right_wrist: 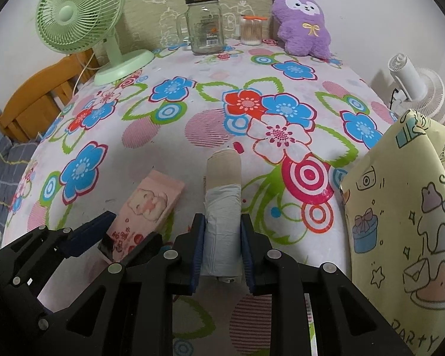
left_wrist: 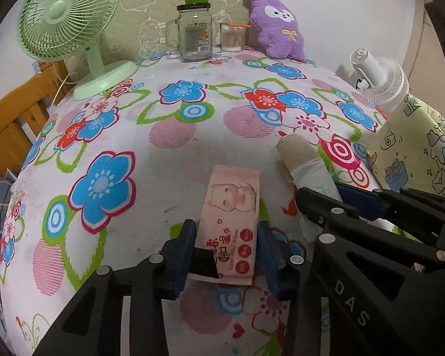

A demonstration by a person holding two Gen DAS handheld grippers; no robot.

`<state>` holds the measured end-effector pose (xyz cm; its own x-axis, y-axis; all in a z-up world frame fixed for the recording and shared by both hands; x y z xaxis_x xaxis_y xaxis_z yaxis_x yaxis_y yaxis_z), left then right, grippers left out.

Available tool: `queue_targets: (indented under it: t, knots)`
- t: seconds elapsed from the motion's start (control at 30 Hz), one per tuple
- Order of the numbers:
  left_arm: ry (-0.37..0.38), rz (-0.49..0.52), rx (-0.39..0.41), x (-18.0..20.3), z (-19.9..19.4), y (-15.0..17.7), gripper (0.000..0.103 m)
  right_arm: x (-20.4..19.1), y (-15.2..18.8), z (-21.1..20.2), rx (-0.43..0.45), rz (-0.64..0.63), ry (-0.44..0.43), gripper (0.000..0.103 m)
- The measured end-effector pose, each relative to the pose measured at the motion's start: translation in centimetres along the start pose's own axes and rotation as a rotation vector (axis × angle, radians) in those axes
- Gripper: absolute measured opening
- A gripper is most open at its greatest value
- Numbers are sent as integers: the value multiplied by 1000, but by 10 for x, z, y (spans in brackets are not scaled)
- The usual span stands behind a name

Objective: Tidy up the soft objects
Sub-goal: 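Grasp the pink wipes pack with the left tool while the right tool grasps the white roll, then lift and carry the wipes pack and white roll over the yellow-green box with both tools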

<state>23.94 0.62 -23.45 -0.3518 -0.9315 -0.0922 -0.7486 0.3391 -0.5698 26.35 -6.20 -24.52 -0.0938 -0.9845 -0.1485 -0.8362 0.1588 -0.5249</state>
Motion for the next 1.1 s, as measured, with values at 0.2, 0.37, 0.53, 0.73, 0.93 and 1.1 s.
queue_targets:
  t: [0.2, 0.37, 0.53, 0.73, 0.93, 1.1]
  knots:
    - [-5, -29, -2, -3, -5, 8, 41, -5, 6, -5, -2, -12, -5, 26]
    - [-14, -61, 8, -6, -13, 12, 40, -10, 9, -11, 6, -23, -11, 26]
    - [-29, -81, 28, -7, -23, 14, 40, -12, 10, -21, 26, -31, -13, 26]
    - [-46, -101, 46, -6, -36, 14, 40, -13, 11, -33, 45, -38, -11, 26]
    - [-66, -115, 75, -4, -54, 11, 40, -15, 8, -51, 74, -51, -22, 26]
    - [-77, -120, 108, -1, -71, 6, 40, -15, 4, -68, 111, -54, -27, 26]
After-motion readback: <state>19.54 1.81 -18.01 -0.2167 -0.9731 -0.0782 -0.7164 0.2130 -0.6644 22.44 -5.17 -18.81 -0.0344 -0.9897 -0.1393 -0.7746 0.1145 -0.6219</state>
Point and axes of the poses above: each gripper's, at about its wrist camera, not at the fingertips, and z roughly the way its jaws point, x to its right, y to its underside, the point moved 6 cm from there along z, roughly the way its jaws point, and after that the axes turned 11 degrees about z, right-handed, at the moved point
